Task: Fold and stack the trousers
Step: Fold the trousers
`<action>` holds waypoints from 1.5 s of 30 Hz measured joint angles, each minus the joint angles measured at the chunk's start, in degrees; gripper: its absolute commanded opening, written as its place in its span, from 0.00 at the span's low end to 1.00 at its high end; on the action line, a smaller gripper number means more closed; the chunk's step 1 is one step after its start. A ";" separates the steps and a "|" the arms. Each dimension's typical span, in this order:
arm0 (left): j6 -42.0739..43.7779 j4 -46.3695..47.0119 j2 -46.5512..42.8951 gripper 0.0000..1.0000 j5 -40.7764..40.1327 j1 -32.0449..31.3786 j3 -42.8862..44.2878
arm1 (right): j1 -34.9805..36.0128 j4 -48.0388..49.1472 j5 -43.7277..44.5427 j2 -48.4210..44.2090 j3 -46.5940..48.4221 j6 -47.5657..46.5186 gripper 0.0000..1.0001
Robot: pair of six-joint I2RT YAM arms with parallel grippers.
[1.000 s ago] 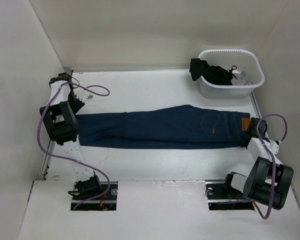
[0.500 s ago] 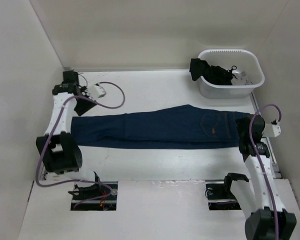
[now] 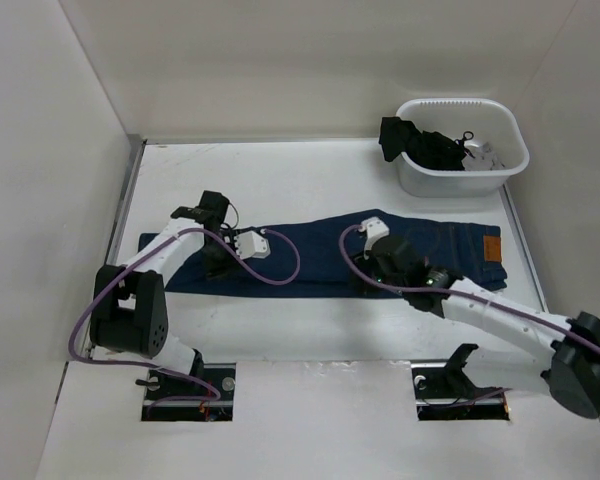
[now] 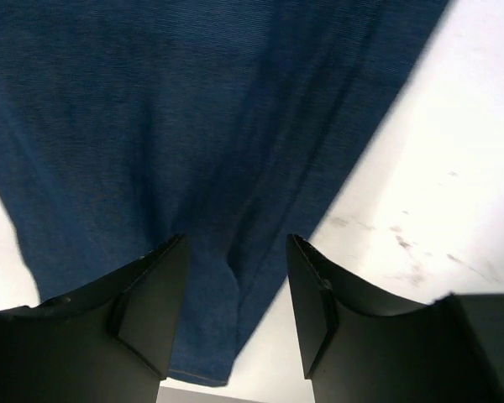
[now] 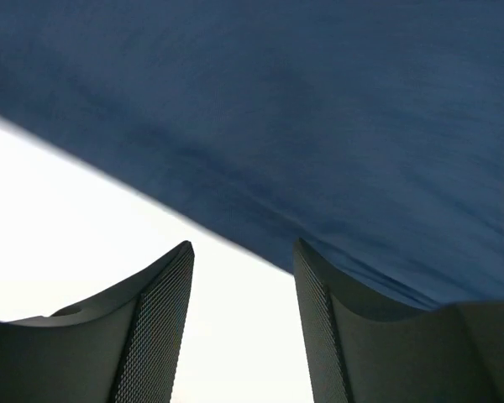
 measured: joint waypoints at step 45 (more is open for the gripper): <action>-0.39 1.88 -5.07 0.05 -4.11 -0.92 -4.63 | 12.98 2.62 11.98 12.48 6.25 -20.70 0.01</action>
